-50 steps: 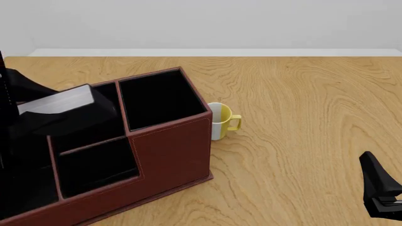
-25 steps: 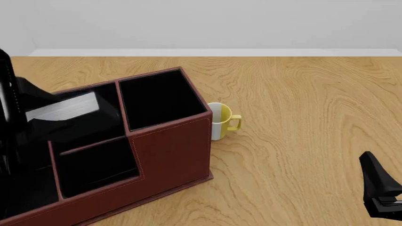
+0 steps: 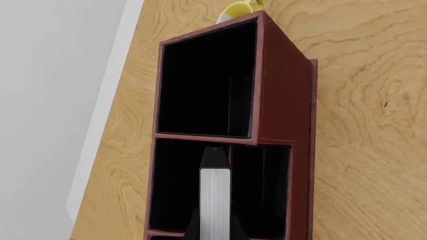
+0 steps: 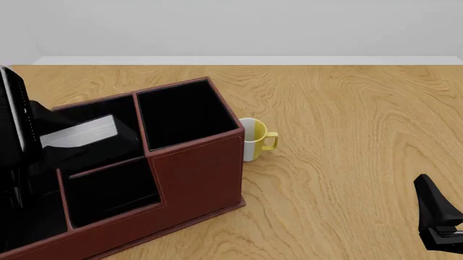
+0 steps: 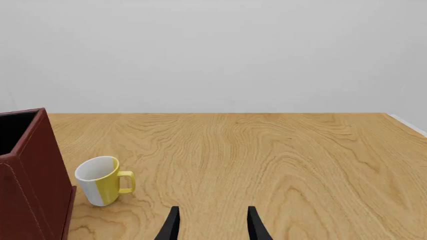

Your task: Pick up the book and place it in the front compartment of the caddy.

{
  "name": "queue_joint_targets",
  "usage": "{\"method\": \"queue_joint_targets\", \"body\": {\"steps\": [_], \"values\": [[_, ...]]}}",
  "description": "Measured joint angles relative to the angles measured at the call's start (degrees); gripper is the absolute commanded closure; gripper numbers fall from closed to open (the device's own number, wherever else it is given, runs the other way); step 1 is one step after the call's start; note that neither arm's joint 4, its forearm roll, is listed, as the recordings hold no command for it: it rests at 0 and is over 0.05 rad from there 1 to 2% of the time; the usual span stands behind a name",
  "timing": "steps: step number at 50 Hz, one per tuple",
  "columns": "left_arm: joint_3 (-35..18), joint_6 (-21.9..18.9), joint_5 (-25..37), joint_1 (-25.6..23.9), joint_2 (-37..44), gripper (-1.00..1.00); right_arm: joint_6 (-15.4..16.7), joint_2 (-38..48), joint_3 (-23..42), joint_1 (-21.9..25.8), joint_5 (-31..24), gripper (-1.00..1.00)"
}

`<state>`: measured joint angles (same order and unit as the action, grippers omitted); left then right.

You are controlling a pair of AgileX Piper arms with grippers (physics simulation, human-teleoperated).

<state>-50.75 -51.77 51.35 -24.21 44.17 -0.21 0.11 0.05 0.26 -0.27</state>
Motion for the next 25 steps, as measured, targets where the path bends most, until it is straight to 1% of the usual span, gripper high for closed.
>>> {"method": "queue_joint_targets", "body": {"steps": [25], "values": [[3.30,-1.90,-3.55,2.08,-0.40,1.00,0.00,0.00,0.00,0.00,0.00,-1.00]]}}
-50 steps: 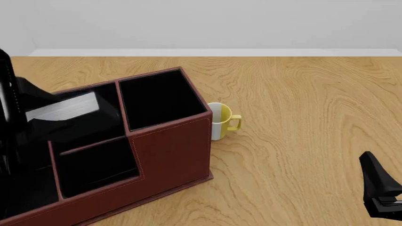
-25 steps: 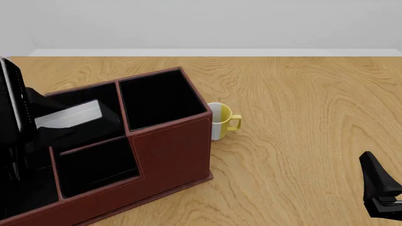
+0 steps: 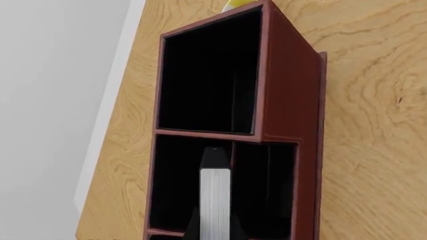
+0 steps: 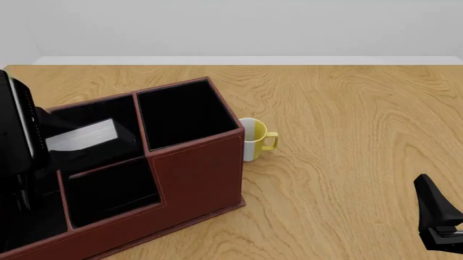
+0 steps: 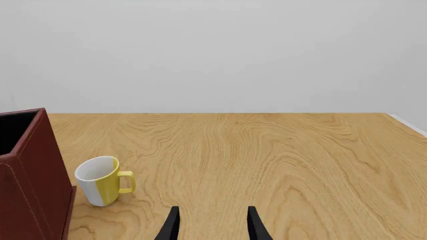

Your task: Pick up the book and place it in the front compartment of the caddy.

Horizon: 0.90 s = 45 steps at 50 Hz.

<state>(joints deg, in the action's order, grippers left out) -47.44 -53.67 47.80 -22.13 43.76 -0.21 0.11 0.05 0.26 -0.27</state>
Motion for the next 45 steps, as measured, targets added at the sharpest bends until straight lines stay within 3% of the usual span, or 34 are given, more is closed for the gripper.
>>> {"method": "queue_joint_targets", "body": {"steps": [45], "values": [[3.89,-4.60,-7.55,6.50,2.84,1.00,0.00,0.00,0.00,0.00,0.00,-1.00]]}}
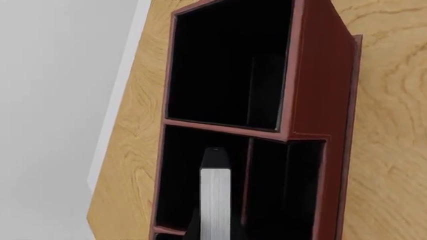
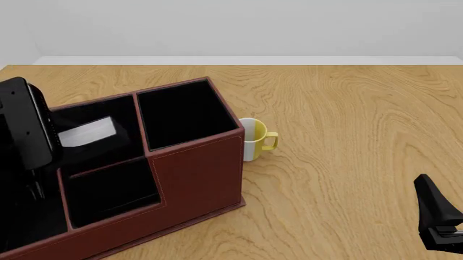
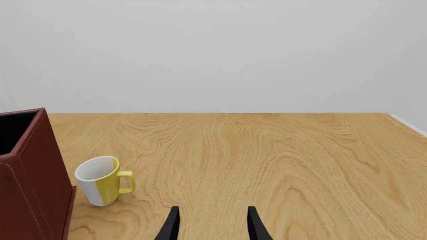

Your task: Pick up the book and place it in the front compartment of the caddy.

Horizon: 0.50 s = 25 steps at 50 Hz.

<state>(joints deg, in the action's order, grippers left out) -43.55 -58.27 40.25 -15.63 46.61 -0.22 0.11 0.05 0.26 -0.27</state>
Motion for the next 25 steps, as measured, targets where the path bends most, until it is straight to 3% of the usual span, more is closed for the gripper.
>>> {"method": "queue_joint_targets", "body": {"steps": [25], "values": [[0.92,-2.12,-3.78,2.22,2.36,1.00,0.00,0.00,0.00,0.00,0.00,-1.00]]}}
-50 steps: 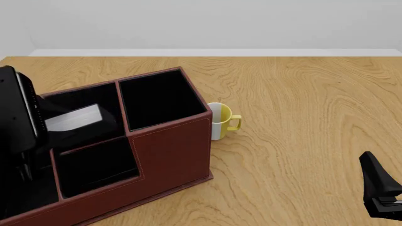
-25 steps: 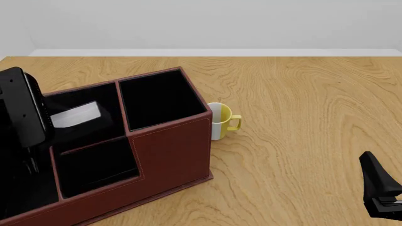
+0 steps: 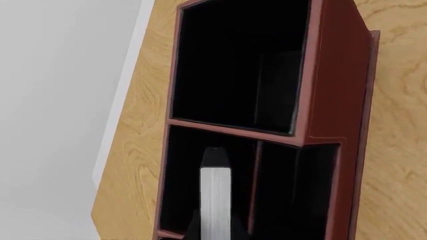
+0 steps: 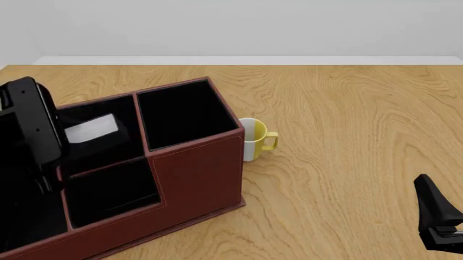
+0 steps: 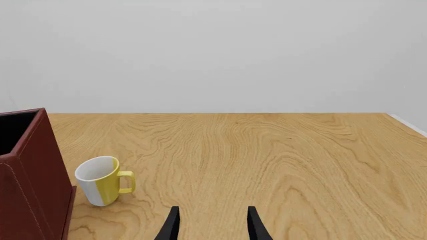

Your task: Pick up the book and place it in the front compartment of the caddy.

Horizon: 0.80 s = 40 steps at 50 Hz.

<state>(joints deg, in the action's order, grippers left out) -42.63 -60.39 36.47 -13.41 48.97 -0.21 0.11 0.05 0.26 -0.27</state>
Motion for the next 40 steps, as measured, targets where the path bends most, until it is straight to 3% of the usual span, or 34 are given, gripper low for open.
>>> {"method": "queue_joint_targets", "body": {"steps": [40], "values": [[1.17,2.69,-1.31,-1.23,0.80,1.00,0.00,0.00,0.00,0.00,0.00,-1.00]]}}
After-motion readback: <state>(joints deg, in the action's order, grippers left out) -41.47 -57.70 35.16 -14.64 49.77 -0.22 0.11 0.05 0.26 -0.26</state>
